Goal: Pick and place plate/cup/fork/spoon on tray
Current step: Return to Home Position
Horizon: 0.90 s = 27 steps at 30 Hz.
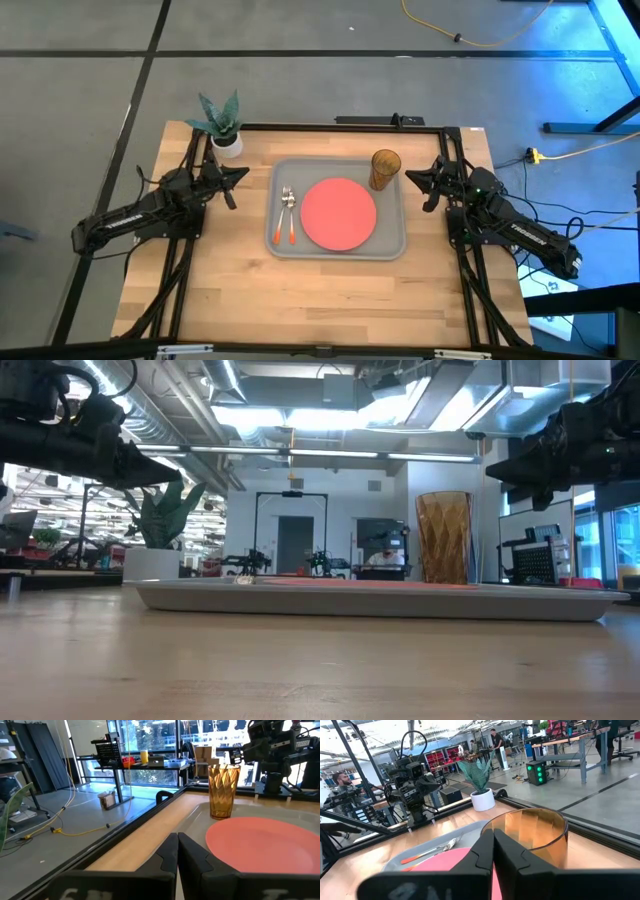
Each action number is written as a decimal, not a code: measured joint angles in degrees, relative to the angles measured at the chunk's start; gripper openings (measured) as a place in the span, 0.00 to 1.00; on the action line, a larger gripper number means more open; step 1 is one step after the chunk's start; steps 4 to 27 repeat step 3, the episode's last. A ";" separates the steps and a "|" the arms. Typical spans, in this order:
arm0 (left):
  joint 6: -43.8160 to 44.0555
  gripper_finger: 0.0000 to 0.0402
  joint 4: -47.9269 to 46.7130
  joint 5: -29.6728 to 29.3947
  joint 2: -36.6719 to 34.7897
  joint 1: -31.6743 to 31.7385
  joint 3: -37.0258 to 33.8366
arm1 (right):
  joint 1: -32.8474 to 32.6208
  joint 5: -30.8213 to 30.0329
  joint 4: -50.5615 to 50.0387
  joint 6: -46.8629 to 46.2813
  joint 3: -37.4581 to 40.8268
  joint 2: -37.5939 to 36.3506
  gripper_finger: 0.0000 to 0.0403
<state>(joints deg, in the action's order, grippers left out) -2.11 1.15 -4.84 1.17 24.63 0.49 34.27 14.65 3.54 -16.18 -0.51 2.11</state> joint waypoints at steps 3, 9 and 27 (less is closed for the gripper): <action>0.00 0.00 0.00 0.00 0.00 -0.01 0.00 | -0.01 0.01 -0.01 0.00 0.00 0.00 0.03; 0.00 0.00 0.00 0.00 0.00 -0.01 0.00 | -0.01 0.01 -0.01 0.00 0.00 0.00 0.03; 0.00 0.00 0.00 0.00 0.00 -0.01 0.00 | -0.01 0.01 -0.01 0.00 0.00 0.00 0.03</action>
